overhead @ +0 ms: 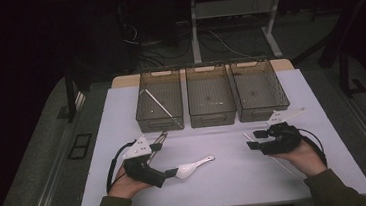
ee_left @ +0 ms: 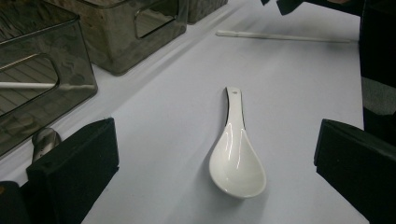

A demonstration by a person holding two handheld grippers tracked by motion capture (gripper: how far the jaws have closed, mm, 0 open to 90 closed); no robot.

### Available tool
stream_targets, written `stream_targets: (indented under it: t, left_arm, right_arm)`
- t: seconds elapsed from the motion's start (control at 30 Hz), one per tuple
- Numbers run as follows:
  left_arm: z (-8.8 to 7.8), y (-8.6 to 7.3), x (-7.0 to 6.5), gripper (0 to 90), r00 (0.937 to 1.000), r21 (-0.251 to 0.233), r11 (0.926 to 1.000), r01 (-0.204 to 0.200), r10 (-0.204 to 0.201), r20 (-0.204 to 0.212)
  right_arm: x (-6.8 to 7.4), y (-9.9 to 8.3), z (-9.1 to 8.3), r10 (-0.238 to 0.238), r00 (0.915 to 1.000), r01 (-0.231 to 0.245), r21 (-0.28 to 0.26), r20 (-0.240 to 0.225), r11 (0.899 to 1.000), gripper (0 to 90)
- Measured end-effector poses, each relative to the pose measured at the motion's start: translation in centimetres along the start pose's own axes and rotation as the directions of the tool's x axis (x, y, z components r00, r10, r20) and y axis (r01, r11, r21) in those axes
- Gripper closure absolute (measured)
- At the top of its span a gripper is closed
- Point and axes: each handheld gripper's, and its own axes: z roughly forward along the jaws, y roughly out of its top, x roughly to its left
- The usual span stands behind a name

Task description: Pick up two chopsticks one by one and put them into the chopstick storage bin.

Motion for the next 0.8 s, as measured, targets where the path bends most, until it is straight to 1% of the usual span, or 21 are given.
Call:
stream_targets:
  t: [0.1, 0.13, 0.17, 0.23, 0.27, 0.3, 0.33, 0.37, 0.4, 0.53, 0.6, 0.8]
  left_arm:
    - [0.0, 0.0, -0.1, 0.0, 1.0, -0.001, 1.0, -0.001, 0.001, 0.0]
    - [0.0, 0.0, -0.1, 0.0, 1.0, 0.001, 1.0, -0.001, 0.001, 0.0]
    - [0.0, 0.0, -0.1, 0.0, 1.0, 0.001, 1.0, -0.001, 0.001, 0.0]
    - [0.0, 0.0, -0.1, 0.0, 1.0, 0.0, 1.0, -0.003, 0.003, 0.0]
    - [0.0, 0.0, -0.1, 0.0, 1.0, 0.002, 1.0, -0.003, 0.003, 0.0]
    - [0.1, 0.0, -0.1, 0.0, 1.0, 0.001, 1.0, -0.003, 0.003, 0.0]
    - [0.0, 0.0, -0.1, 0.0, 1.0, 0.002, 1.0, -0.005, 0.005, -0.001]
    - [0.0, 0.0, -0.1, 0.0, 1.0, -0.001, 1.0, -0.002, 0.002, -0.002]
    - [0.0, 0.0, -0.1, 0.0, 1.0, -0.001, 1.0, -0.002, 0.002, -0.002]
    - [-0.1, 0.0, -0.1, 0.0, 1.0, 0.0, 1.0, -0.005, 0.005, -0.002]
    - [0.0, 0.0, -0.1, 0.0, 1.0, -0.001, 1.0, -0.003, 0.003, -0.002]
    - [-0.1, 0.0, 0.0, 0.0, 1.0, -0.005, 1.0, 0.0, 0.0, -0.005]
  right_arm:
    - [-0.2, -1.6, -0.5, 0.018, 0.9998, -0.018, 0.004, 0.008, 1.0, 52.3]
    - [-0.3, -2.0, -0.7, 0.02, 0.9997, -0.02, 0.013, 0.011, 1.0, 53.6]
    - [-0.3, -2.5, -0.8, 0.021, 0.9994, -0.021, 0.017, 0.026, 1.0, 55.5]
    - [-0.5, -3.3, -1.2, 0.033, 0.999, -0.034, 0.036, 0.028, 0.999, 57.1]
    - [-0.7, -3.6, -1.4, 0.04, 0.9989, -0.041, 0.035, 0.026, 0.999, 57.7]
    - [-0.7, -4.0, -1.6, 0.048, 0.9981, -0.049, 0.034, 0.038, 0.998, 57.3]
    - [-0.7, -4.3, -1.7, 0.046, 0.9973, -0.048, 0.031, 0.057, 0.998, 58.4]
    - [-0.7, -4.5, -1.9, 0.046, 0.9962, -0.049, 0.033, 0.074, 0.998, 59.6]
    - [-0.8, -4.7, -2.0, 0.048, 0.9957, -0.051, 0.037, 0.079, 0.998, 61.0]
    - [-1.1, -5.3, -2.0, 0.058, 0.9947, -0.062, 0.043, 0.085, 0.997, 68.5]
    - [-1.1, -5.5, -1.7, 0.059, 0.9941, -0.065, 0.061, 0.091, 0.996, 71.9]
    - [-1.0, -5.8, -0.9, 0.057, 0.992, -0.07, 0.113, 0.113, 0.991, 77.4]
